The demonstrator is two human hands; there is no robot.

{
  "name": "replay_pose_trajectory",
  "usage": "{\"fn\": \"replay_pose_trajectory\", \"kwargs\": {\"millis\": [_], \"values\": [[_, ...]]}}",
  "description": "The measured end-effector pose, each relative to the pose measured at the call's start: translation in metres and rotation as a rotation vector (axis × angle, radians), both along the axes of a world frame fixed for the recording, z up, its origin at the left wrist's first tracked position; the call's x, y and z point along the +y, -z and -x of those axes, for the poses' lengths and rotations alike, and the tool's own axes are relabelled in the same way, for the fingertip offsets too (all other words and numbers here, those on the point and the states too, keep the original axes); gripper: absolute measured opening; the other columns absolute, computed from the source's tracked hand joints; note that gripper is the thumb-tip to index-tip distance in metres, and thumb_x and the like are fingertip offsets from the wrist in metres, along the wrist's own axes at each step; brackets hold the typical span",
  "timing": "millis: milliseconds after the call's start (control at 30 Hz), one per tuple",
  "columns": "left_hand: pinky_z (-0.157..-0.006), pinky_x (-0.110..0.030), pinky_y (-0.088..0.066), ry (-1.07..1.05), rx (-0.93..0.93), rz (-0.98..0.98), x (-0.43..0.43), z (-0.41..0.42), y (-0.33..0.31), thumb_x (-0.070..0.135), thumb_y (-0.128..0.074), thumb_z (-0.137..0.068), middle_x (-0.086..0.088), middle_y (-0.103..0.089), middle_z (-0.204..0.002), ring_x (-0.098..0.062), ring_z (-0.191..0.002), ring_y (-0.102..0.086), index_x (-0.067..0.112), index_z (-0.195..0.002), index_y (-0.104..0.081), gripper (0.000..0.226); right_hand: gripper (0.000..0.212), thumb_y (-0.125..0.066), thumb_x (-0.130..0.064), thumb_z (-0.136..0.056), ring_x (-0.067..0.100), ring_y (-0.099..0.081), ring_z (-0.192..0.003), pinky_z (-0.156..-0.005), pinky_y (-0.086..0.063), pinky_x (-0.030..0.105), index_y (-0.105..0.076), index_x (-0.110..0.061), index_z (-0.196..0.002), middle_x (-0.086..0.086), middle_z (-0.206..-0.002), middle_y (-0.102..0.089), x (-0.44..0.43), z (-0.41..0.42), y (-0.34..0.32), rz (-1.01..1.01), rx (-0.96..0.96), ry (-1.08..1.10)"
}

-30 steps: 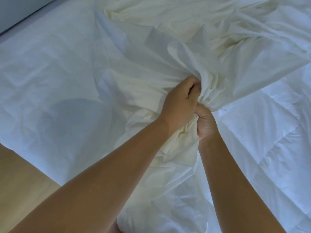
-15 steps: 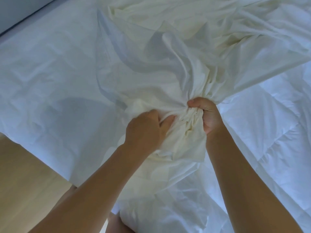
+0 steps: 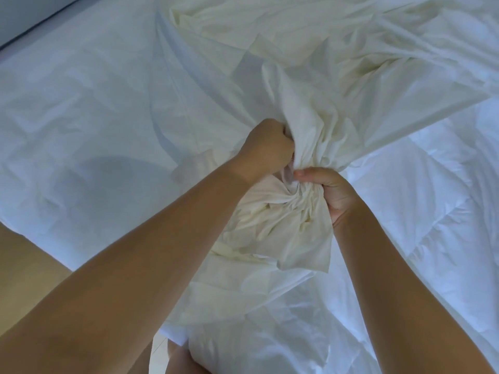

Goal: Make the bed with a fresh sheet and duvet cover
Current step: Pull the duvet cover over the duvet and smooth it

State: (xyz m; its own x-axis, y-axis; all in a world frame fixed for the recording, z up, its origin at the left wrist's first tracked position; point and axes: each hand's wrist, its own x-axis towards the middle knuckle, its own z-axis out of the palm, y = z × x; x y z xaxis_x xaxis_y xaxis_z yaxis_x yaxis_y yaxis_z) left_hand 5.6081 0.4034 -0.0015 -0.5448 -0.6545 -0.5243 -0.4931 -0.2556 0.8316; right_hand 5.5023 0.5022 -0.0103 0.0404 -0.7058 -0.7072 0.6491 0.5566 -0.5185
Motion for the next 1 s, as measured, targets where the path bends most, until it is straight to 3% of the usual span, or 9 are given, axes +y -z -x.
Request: {"fn": "replay_pose_trajectory", "kwargs": {"millis": [133, 267, 400, 533, 667, 767, 833, 900, 1000], "values": [[-0.059, -0.029, -0.038, -0.027, 0.196, 0.118, 0.003, 0.010, -0.004, 0.004, -0.046, -0.087, 0.001, -0.047, -0.057, -0.015, -0.057, -0.045, 0.012, -0.060, -0.047, 0.028, 0.049, -0.093, -0.015, -0.035, 0.024, -0.070, -0.084, -0.076, -0.057, 0.039, -0.077, -0.013, -0.081, 0.006, -0.086, -0.073, -0.002, 0.005, -0.005, 0.030, -0.021, 0.000], [-0.084, -0.040, -0.046, -0.060, 0.256, 0.013, 0.020, 0.013, 0.006, 0.032, -0.043, -0.079, -0.010, -0.057, -0.086, -0.021, -0.087, -0.055, 0.009, -0.077, -0.062, 0.031, 0.051, -0.093, -0.014, -0.038, 0.024, -0.071, -0.083, -0.072, -0.057, 0.037, -0.077, -0.012, -0.086, 0.009, -0.086, -0.072, -0.002, 0.004, -0.001, 0.056, -0.037, 0.016], [-0.112, -0.040, -0.027, -0.109, 0.216, 0.081, 0.055, -0.001, 0.014, 0.057, -0.039, -0.076, 0.003, -0.039, -0.133, -0.018, -0.131, -0.028, 0.027, -0.116, -0.066, 0.056, 0.037, -0.087, -0.016, -0.054, 0.018, -0.069, -0.084, -0.074, -0.056, 0.031, -0.073, -0.012, -0.088, 0.005, -0.085, -0.070, -0.003, -0.004, 0.012, 0.134, -0.055, 0.091], [-0.116, -0.038, -0.018, -0.061, 0.142, 0.060, 0.053, -0.005, 0.006, 0.050, -0.039, -0.079, 0.001, -0.027, -0.148, -0.017, -0.139, -0.015, 0.031, -0.108, -0.067, 0.045, 0.044, -0.083, -0.018, -0.063, 0.021, -0.066, -0.095, -0.084, -0.053, 0.036, -0.068, -0.012, -0.104, 0.007, -0.099, -0.066, -0.002, -0.005, 0.014, 0.152, -0.104, 0.099], [-0.089, -0.018, -0.043, -0.236, 0.420, -0.022, 0.042, -0.015, -0.001, 0.022, -0.049, -0.082, -0.005, -0.059, -0.101, -0.007, -0.097, -0.055, 0.002, -0.091, -0.067, 0.027, 0.050, -0.085, -0.012, -0.050, 0.028, -0.067, -0.090, -0.083, -0.054, 0.042, -0.070, -0.006, -0.097, 0.012, -0.094, -0.068, -0.001, -0.001, 0.011, 0.130, -0.090, 0.083], [-0.088, -0.031, -0.050, -0.385, 0.059, 0.031, 0.028, -0.031, 0.016, 0.025, -0.060, -0.088, 0.005, -0.058, -0.093, -0.011, -0.090, -0.058, 0.015, -0.094, -0.059, 0.012, 0.070, -0.087, -0.014, -0.044, 0.039, -0.056, -0.109, -0.101, -0.040, 0.058, -0.061, 0.000, -0.107, 0.022, -0.113, -0.056, -0.002, 0.000, 0.010, 0.051, -0.043, 0.082], [-0.073, -0.033, -0.051, -0.306, -0.192, -0.145, 0.019, -0.036, 0.021, 0.049, -0.062, -0.084, 0.003, -0.056, -0.079, -0.018, -0.077, -0.059, 0.017, -0.078, -0.053, 0.034, 0.064, -0.084, -0.012, -0.049, 0.039, -0.058, -0.109, -0.100, -0.042, 0.055, -0.064, -0.001, -0.109, 0.022, -0.112, -0.061, -0.002, -0.002, 0.010, 0.060, -0.068, 0.069], [-0.056, -0.028, -0.041, -0.143, -0.278, -0.342, 0.012, -0.032, 0.018, 0.060, -0.058, -0.081, 0.000, -0.052, -0.064, -0.018, -0.058, -0.050, 0.015, -0.070, -0.054, 0.047, 0.070, -0.082, -0.011, -0.052, 0.040, -0.056, -0.111, -0.100, -0.042, 0.054, -0.059, 0.003, -0.117, 0.024, -0.113, -0.059, -0.002, -0.002, 0.009, 0.036, -0.078, 0.048], [-0.046, -0.022, -0.030, 0.061, -0.223, -0.352, 0.002, -0.018, 0.011, 0.034, -0.056, -0.090, -0.001, -0.047, -0.056, -0.013, -0.047, -0.037, 0.013, -0.064, -0.055, 0.034, 0.057, -0.082, -0.010, -0.057, 0.036, -0.058, -0.104, -0.095, -0.046, 0.048, -0.059, 0.005, -0.107, 0.021, -0.103, -0.059, -0.001, -0.004, 0.006, 0.044, -0.110, 0.002]]}}
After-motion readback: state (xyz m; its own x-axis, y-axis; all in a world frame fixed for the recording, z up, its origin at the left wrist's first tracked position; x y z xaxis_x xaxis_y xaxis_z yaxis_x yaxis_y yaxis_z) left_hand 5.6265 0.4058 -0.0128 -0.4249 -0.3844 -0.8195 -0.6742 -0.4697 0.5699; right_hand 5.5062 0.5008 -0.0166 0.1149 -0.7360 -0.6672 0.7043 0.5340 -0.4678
